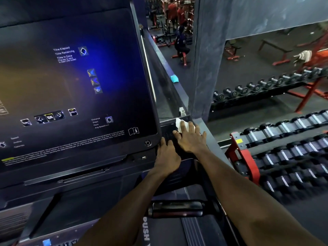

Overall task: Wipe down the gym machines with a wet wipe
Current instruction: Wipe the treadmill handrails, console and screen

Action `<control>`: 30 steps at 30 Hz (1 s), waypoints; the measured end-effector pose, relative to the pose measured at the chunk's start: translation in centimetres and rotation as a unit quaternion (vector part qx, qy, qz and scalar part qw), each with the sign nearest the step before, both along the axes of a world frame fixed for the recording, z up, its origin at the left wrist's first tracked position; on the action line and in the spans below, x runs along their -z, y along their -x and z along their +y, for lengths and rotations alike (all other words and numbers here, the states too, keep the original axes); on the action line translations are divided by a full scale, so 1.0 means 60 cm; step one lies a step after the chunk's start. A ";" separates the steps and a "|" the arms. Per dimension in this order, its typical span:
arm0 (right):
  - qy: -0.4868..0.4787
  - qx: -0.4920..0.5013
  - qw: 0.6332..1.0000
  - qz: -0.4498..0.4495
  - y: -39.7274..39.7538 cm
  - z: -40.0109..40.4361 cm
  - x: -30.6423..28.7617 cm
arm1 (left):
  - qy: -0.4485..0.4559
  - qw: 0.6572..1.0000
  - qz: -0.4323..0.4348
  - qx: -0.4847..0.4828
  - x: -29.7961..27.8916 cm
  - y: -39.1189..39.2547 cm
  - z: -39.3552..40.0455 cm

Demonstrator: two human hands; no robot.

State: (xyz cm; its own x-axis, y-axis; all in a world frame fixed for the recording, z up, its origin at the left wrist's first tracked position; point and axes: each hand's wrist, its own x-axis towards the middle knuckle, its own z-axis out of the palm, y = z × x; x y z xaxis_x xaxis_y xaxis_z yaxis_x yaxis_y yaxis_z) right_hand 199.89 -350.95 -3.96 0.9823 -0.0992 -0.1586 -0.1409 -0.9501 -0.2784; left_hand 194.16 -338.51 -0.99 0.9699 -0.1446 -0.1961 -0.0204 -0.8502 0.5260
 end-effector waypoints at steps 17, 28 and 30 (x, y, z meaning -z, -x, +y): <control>0.000 -0.034 0.998 -0.046 -0.032 0.011 -0.005 | -0.026 0.999 -0.020 0.011 0.005 0.012 -0.011; -0.063 0.132 0.988 -0.042 0.094 -0.011 0.019 | -0.051 0.998 -0.033 -0.018 0.020 0.017 -0.026; -0.039 0.145 0.988 -0.044 0.129 -0.008 0.023 | -0.053 0.998 -0.031 -0.016 0.020 0.018 -0.030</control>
State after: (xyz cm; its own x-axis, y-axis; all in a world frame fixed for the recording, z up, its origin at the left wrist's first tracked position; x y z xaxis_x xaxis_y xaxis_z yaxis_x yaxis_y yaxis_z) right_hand 192.12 -351.46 -5.32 0.9251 -0.3687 -0.0913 -0.3751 -0.8491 -0.3720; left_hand 193.10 -340.30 -2.21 0.9843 -0.0955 -0.1486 -0.0222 -0.9014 0.4325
